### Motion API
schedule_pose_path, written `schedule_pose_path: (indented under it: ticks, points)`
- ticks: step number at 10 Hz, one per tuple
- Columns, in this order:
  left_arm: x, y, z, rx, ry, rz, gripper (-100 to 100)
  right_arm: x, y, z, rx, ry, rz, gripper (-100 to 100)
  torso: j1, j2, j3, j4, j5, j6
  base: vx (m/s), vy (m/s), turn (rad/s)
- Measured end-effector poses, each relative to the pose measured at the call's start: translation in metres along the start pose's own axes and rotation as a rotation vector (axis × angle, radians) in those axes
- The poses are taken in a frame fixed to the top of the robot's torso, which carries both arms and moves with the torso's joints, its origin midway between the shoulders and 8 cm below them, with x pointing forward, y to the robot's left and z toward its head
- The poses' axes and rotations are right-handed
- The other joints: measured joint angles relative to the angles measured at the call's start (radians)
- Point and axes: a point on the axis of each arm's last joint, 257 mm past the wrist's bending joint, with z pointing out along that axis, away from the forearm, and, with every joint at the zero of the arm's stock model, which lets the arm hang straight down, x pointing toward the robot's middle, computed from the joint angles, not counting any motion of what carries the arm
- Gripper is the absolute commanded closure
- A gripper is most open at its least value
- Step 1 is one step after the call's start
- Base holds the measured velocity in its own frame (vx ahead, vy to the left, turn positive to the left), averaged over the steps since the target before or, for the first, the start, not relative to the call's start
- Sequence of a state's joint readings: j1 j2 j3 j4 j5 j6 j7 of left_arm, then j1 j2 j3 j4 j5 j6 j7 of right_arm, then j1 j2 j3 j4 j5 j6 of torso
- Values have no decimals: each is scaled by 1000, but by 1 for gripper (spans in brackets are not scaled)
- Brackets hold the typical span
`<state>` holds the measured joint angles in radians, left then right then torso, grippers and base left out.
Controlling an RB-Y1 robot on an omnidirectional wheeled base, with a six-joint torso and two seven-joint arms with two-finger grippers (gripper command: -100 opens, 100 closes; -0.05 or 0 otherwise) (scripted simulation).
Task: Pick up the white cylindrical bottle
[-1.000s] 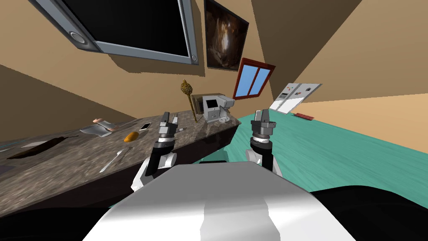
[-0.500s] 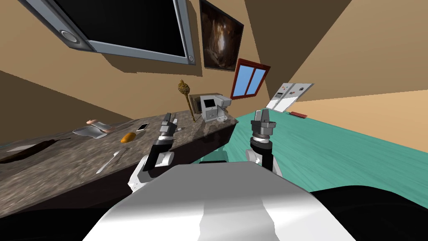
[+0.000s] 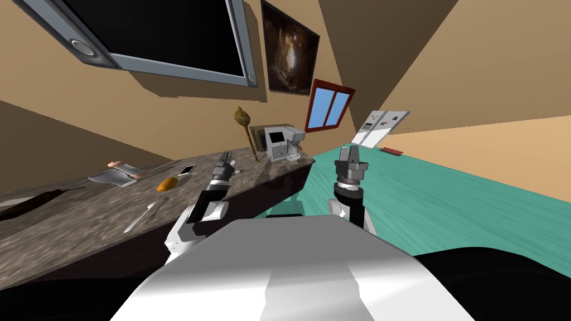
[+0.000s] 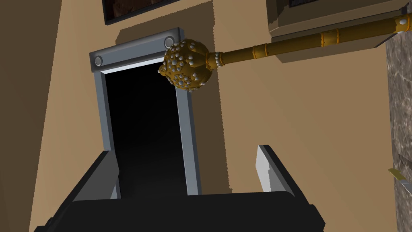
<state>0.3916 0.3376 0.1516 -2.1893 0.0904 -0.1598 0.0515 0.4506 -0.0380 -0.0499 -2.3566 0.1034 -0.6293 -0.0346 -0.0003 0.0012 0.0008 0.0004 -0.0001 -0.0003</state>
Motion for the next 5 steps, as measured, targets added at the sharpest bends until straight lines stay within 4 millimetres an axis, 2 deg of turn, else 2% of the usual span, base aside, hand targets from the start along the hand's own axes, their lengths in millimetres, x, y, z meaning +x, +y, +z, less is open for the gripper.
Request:
schedule_pose_path:
  ticks: [2,4,5]
  points:
    - [-9,17,2,-55,-2,5,-100,0,0,0,0,0,0,0,0,1,0,0,0,0,-32,-24,-95]
    - [-20,38,3,-118,-7,9,-100,0,0,0,0,0,0,0,-1,1,0,0,0,0,-19,-15,-4]
    - [-22,40,4,-131,-8,8,-100,0,0,0,0,0,0,0,0,0,0,0,0,0,-24,-13,-113]
